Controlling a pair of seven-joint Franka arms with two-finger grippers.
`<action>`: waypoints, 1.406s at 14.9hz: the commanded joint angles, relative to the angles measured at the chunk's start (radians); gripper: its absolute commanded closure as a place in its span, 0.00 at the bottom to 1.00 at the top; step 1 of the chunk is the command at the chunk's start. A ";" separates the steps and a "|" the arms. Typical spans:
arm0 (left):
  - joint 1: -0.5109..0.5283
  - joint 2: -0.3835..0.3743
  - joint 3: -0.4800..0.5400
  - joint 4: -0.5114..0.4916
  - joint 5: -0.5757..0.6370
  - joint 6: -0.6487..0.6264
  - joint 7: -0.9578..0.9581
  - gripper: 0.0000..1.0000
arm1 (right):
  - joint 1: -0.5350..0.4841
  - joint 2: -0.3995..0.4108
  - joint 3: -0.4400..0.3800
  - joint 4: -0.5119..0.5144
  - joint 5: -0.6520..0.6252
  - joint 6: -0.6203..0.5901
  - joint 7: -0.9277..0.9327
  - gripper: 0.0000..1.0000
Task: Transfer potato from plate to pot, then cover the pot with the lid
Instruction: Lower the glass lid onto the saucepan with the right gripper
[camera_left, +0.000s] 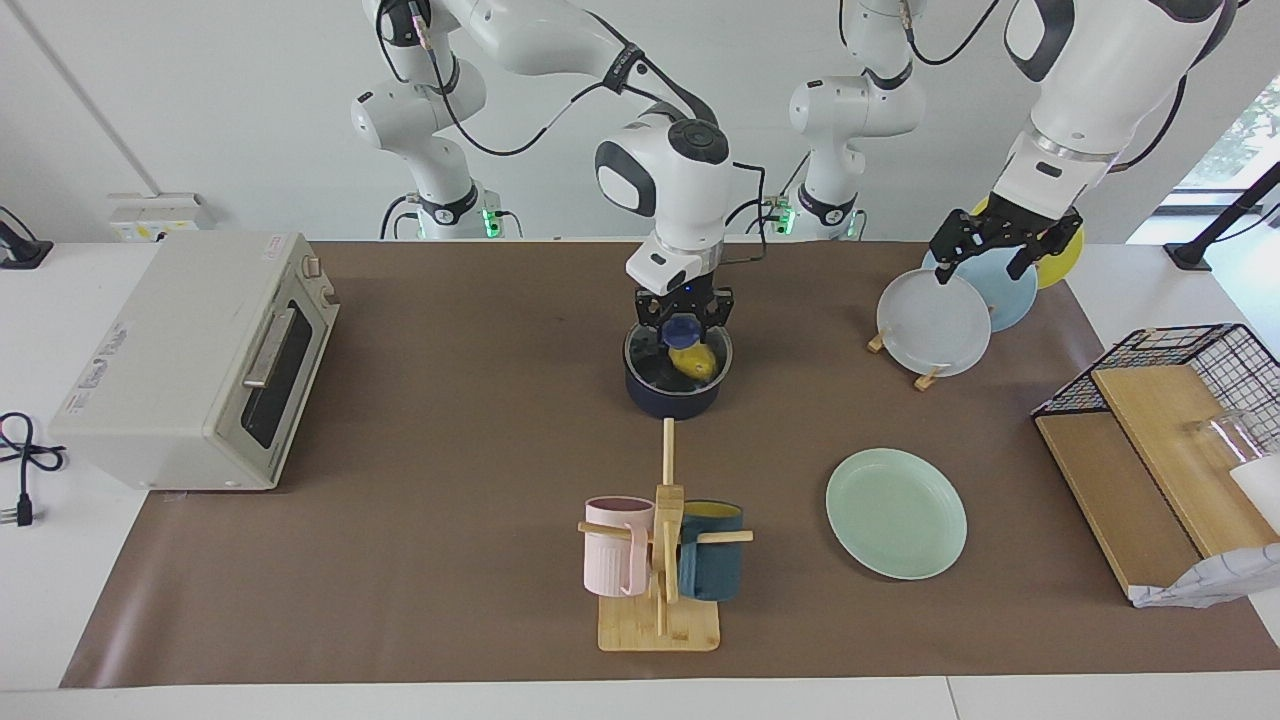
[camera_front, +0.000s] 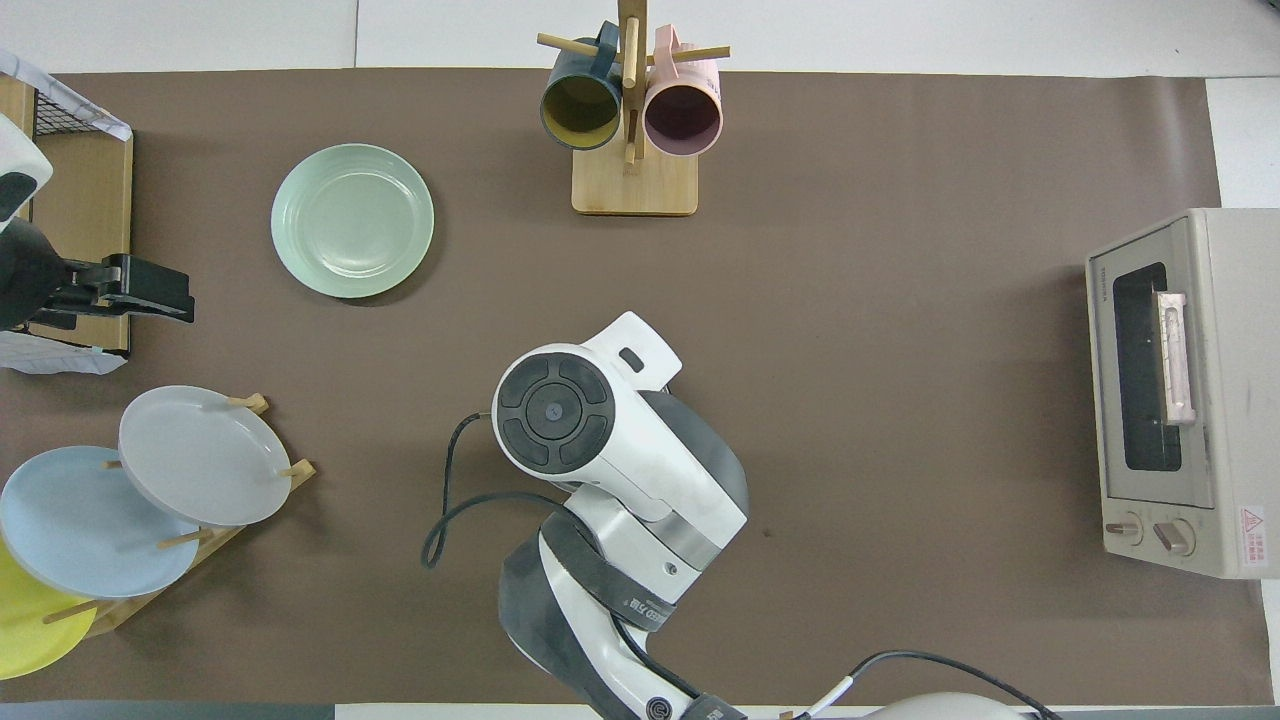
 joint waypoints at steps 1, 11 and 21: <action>-0.019 0.001 0.017 0.004 -0.011 -0.014 -0.009 0.00 | -0.004 -0.013 0.004 -0.018 -0.024 0.025 -0.003 0.52; -0.014 -0.021 0.014 -0.004 -0.010 -0.008 -0.004 0.00 | -0.003 -0.021 0.004 -0.048 -0.042 0.050 -0.001 0.49; -0.011 -0.025 0.016 -0.008 -0.010 -0.011 -0.009 0.00 | -0.003 -0.023 0.003 -0.021 -0.045 0.021 0.003 0.00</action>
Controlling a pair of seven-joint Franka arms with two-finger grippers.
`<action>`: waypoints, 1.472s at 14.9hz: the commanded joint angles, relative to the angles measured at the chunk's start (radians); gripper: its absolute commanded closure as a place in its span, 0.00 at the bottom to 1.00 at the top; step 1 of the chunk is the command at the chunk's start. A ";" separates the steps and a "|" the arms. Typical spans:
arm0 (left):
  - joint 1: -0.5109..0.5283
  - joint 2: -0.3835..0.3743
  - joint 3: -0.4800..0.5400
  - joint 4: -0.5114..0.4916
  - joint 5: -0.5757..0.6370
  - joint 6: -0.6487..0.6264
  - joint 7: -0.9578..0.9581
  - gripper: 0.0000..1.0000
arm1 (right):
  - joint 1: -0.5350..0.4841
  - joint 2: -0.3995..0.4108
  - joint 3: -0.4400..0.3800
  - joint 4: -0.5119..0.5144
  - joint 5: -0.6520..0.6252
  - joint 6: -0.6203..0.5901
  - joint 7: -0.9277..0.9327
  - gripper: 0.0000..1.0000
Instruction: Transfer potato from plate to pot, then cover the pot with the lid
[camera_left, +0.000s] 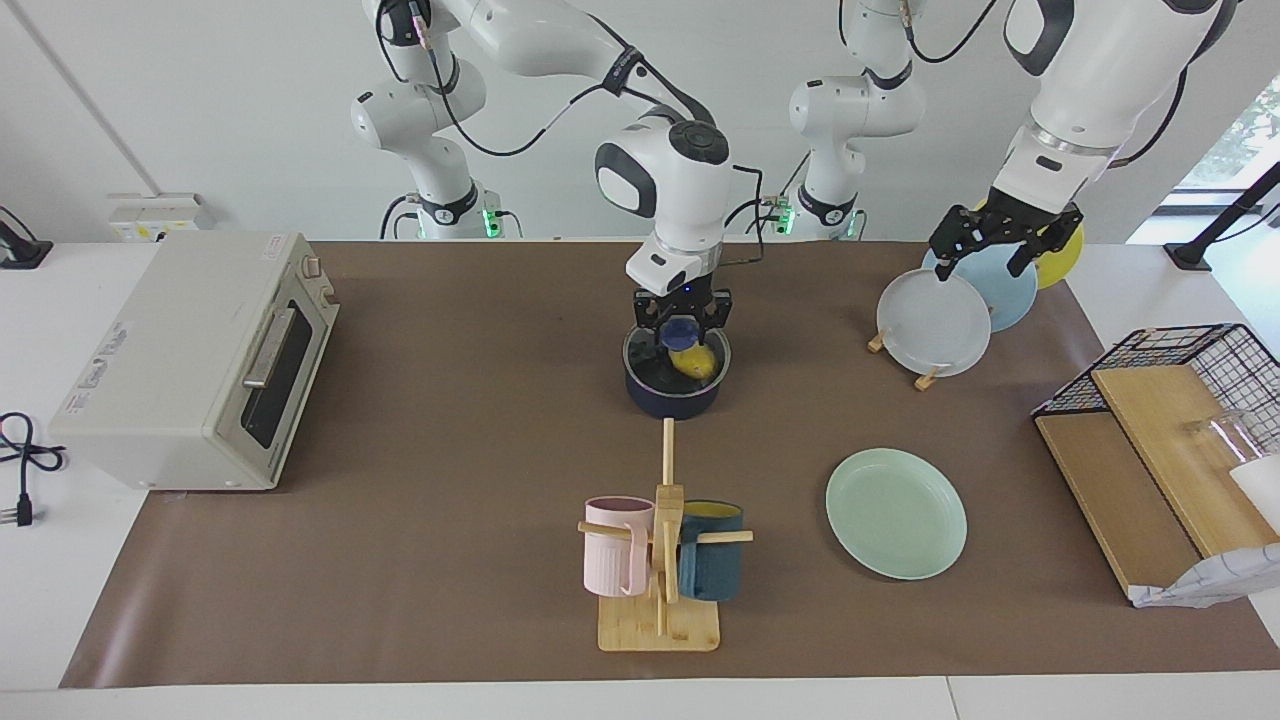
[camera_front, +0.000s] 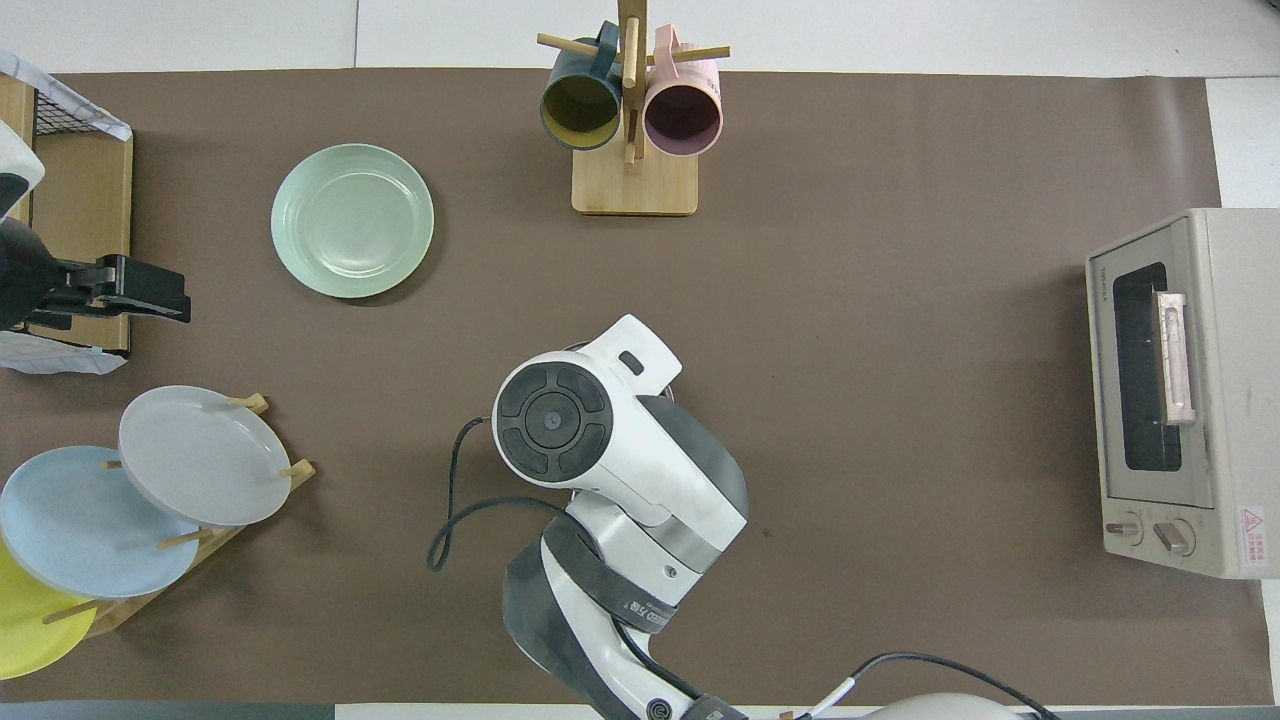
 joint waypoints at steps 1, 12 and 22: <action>-0.003 -0.018 0.005 -0.010 -0.009 -0.011 -0.009 0.00 | -0.007 -0.021 0.001 0.019 -0.021 -0.025 -0.001 0.00; -0.003 -0.018 0.005 -0.010 -0.009 -0.011 -0.009 0.00 | -0.299 -0.270 -0.005 0.085 0.011 -0.365 -0.395 0.00; -0.003 -0.018 0.005 -0.010 -0.009 -0.011 -0.009 0.00 | -0.545 -0.334 -0.061 0.145 0.070 -0.623 -0.757 0.00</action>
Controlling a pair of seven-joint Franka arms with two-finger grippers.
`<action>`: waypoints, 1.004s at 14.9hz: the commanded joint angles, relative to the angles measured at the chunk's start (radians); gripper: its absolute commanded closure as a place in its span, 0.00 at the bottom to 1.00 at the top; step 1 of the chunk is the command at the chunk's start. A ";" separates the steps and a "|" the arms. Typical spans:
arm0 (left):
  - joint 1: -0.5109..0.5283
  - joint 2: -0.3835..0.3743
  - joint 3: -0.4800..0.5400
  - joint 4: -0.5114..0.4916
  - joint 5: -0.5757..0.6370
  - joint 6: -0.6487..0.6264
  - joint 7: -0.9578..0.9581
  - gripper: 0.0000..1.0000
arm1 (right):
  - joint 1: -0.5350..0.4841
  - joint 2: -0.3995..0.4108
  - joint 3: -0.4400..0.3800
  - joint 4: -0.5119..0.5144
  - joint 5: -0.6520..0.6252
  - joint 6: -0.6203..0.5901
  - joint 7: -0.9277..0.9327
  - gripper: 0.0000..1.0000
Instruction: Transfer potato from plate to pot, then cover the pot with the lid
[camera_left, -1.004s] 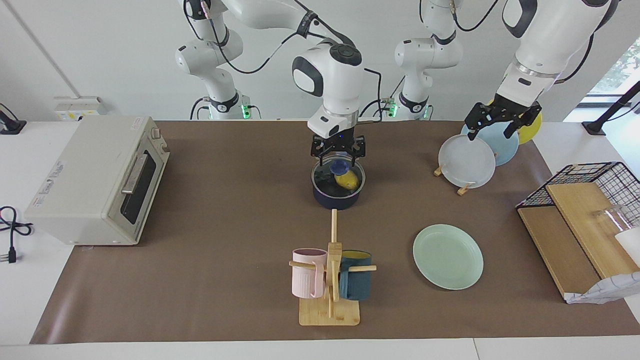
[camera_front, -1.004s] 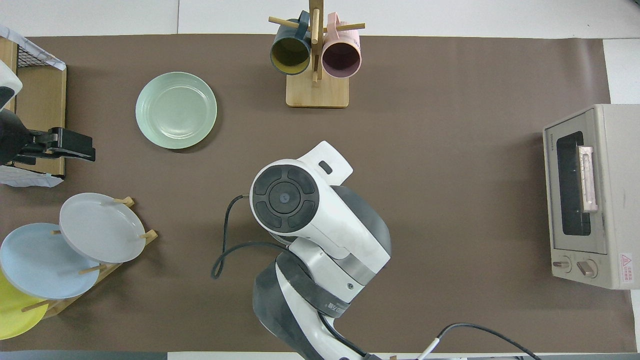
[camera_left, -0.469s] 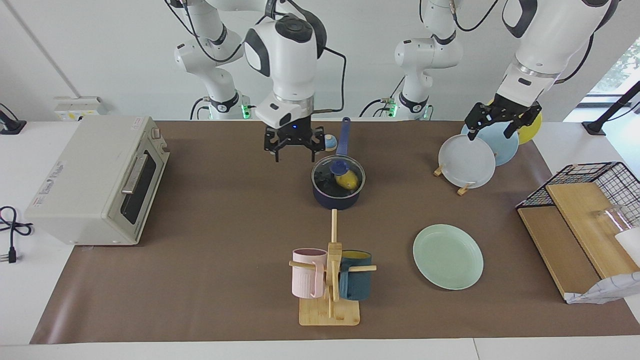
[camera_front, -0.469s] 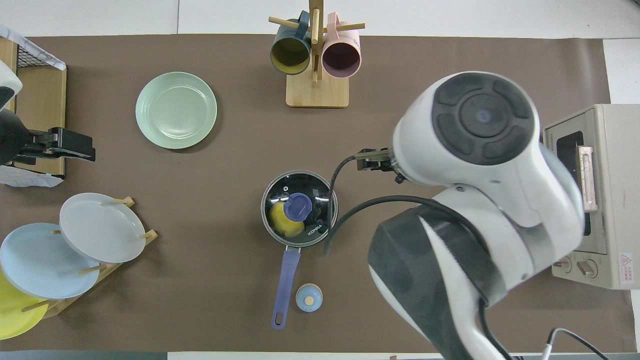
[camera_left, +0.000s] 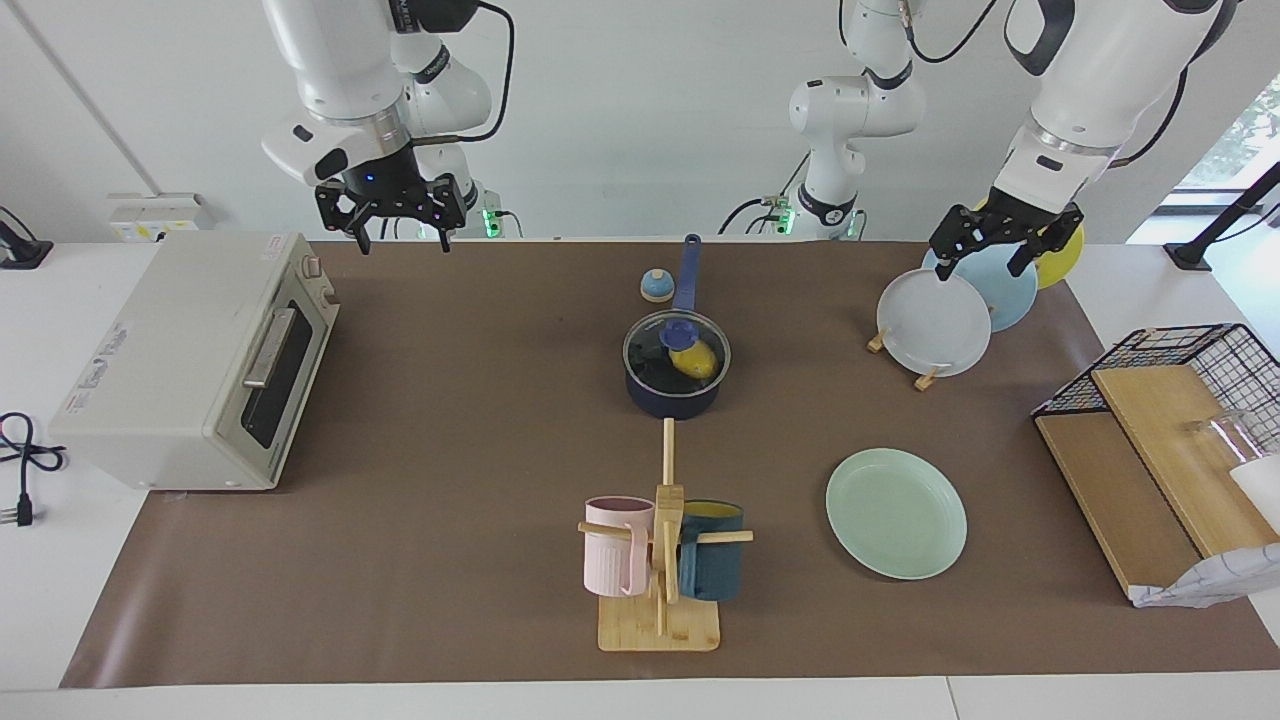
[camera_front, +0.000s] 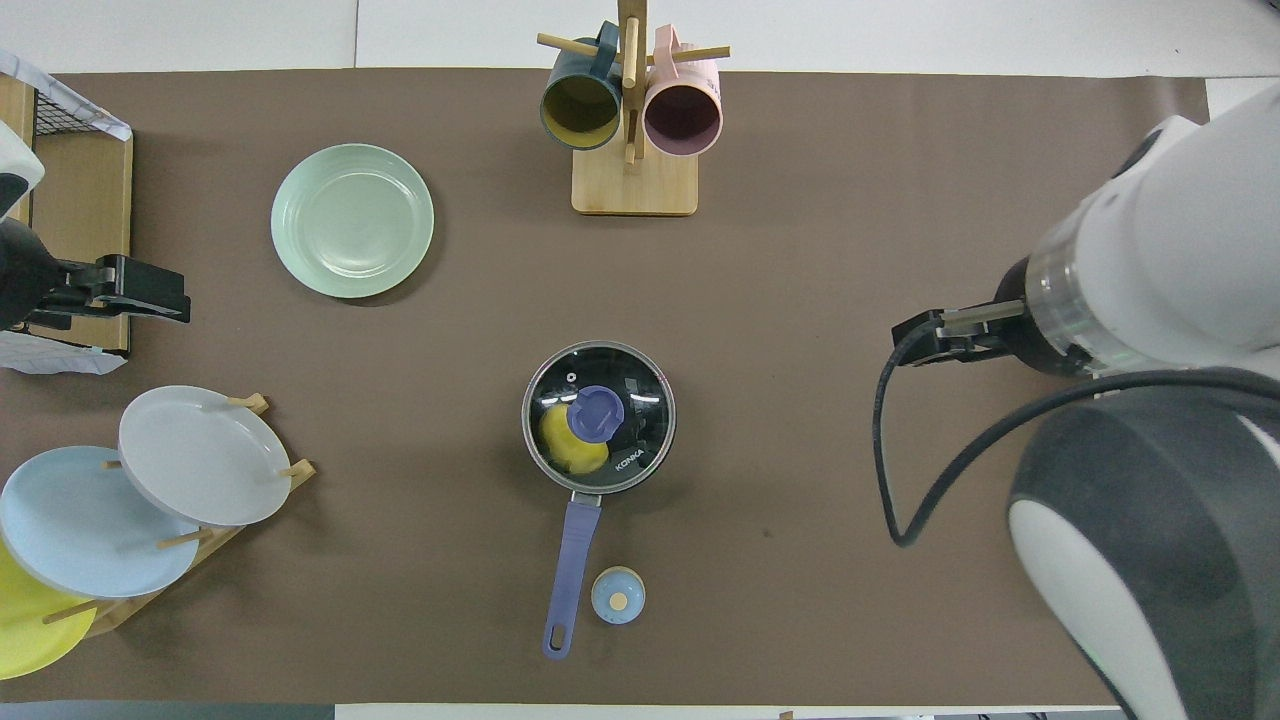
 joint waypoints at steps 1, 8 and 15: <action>-0.003 -0.017 0.005 -0.010 -0.009 -0.011 -0.009 0.00 | -0.048 0.016 0.001 0.012 0.017 -0.018 -0.036 0.00; -0.003 -0.017 0.005 -0.010 -0.009 -0.011 -0.009 0.00 | -0.099 0.016 0.016 0.044 0.003 -0.038 -0.041 0.00; -0.003 -0.017 0.005 -0.010 -0.009 -0.011 -0.009 0.00 | -0.137 0.011 0.016 0.037 0.015 -0.038 -0.119 0.00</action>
